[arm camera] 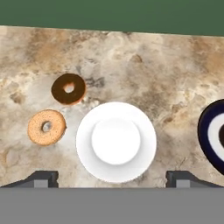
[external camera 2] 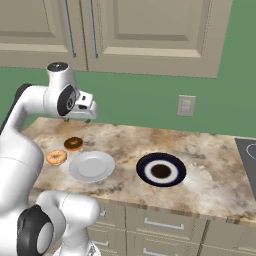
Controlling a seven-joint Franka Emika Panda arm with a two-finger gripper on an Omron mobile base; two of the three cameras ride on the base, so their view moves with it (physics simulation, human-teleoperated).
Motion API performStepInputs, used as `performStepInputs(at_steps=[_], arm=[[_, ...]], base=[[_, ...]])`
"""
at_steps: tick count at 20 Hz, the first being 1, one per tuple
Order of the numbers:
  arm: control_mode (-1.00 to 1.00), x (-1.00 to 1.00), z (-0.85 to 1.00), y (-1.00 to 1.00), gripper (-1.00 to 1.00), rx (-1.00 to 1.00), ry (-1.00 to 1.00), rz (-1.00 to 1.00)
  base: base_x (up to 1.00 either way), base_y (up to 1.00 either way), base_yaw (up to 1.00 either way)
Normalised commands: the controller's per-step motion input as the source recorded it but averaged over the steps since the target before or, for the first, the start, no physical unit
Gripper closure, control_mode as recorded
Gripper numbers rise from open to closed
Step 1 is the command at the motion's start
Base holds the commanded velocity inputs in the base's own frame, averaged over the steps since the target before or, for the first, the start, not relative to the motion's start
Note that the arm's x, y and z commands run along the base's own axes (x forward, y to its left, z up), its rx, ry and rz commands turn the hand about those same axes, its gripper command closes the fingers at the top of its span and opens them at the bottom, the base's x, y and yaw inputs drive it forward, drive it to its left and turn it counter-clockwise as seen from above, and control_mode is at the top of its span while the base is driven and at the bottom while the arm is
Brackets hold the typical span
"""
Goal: Place the pastries on the plates.
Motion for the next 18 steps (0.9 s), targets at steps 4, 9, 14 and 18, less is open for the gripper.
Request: performStepInputs(at_steps=[4, 9, 14, 18], arm=[[-1.00, 0.00, -0.91, 0.44, -1.00, 0.05, 0.01, 0.08], [-1.00, 0.20, -0.46, 0.24, -1.00, 0.03, 0.06, 0.02], [-1.00, 0.58, -0.28, 0.13, -1.00, 0.00, 0.11, 0.00], [-1.00, 0.83, -0.11, 0.03, -1.00, 0.00, 0.08, 0.00]], base=[[0.00, 0.00, 0.00], [0.00, 0.00, 0.00], [0.00, 0.00, 0.00], [0.00, 0.00, 0.00]])
